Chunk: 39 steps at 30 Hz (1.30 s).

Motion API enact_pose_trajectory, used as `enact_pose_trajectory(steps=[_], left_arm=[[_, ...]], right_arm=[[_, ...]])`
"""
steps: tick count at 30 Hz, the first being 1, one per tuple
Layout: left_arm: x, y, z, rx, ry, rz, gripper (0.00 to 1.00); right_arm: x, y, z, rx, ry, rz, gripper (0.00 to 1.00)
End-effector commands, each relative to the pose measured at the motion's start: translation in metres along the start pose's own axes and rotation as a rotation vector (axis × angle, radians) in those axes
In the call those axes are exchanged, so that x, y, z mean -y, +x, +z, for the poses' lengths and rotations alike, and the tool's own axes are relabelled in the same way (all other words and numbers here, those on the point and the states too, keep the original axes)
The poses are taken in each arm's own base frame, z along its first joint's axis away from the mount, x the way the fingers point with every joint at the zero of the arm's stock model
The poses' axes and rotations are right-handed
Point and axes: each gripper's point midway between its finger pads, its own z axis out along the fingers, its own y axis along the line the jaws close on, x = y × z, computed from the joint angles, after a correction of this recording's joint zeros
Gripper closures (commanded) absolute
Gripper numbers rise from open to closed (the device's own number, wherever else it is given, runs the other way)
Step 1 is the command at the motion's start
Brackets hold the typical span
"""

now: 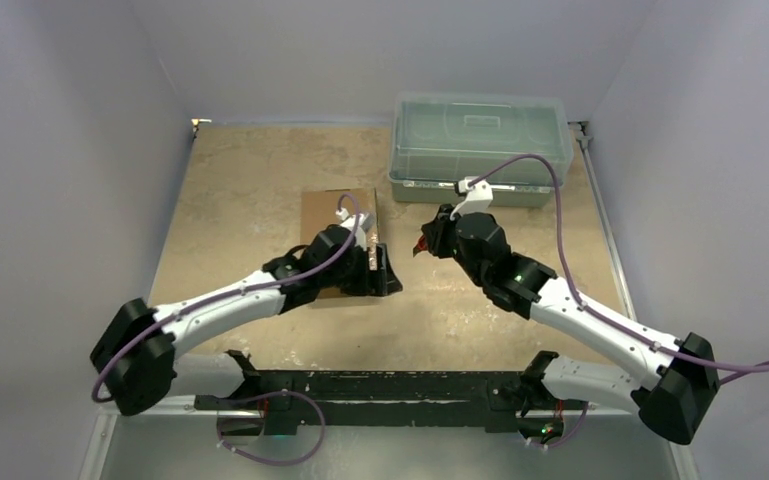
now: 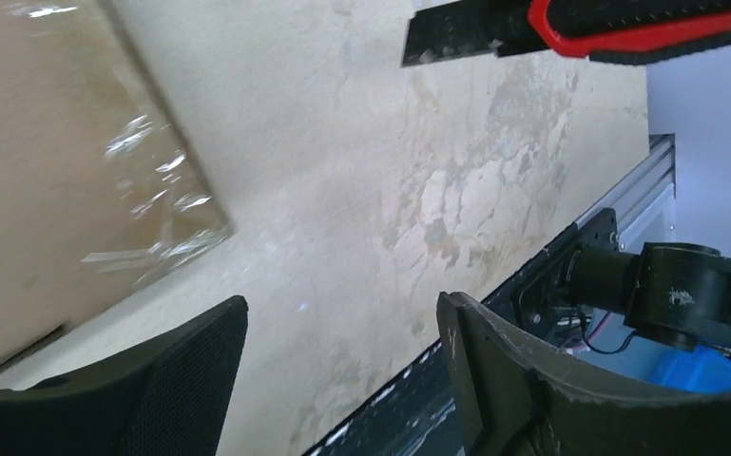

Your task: Unpack the express box

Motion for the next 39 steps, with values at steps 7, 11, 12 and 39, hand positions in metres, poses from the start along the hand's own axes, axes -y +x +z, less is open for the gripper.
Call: enact_pose_trajectory(steps=[7, 11, 12, 39], left_arm=[[-0.103, -0.051, -0.113, 0.148, -0.390, -0.053, 0.21], [-0.116, -0.044, -0.102, 0.085, -0.424, -0.064, 0.19], [-0.112, -0.038, -0.094, 0.056, -0.378, -0.062, 0.20], [-0.037, -0.081, -0.069, 0.361, -0.065, 0.828, 0.23]], right_arm=[[-0.039, -0.013, 0.022, 0.019, -0.080, -0.006, 1.00], [-0.064, -0.012, 0.024, 0.013, -0.060, -0.064, 1.00], [-0.070, -0.014, 0.023, 0.017, -0.054, -0.071, 1.00], [-0.073, 0.030, 0.053, -0.085, 0.117, -0.098, 1.00]])
